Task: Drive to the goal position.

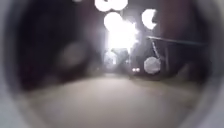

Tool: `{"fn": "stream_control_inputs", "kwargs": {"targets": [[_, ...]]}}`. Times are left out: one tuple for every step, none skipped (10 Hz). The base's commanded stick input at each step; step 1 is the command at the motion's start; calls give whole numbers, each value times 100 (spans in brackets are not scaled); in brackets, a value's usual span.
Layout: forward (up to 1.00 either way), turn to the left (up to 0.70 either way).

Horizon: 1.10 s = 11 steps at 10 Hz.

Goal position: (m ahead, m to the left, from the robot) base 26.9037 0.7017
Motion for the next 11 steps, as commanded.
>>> {"fn": "stream_control_inputs", "kwargs": {"targets": [[100,0],[100,0],[100,0],[100,0],[100,0],[100,0],[100,3],[100,31],[100,35],[100,22],[100,4]]}}
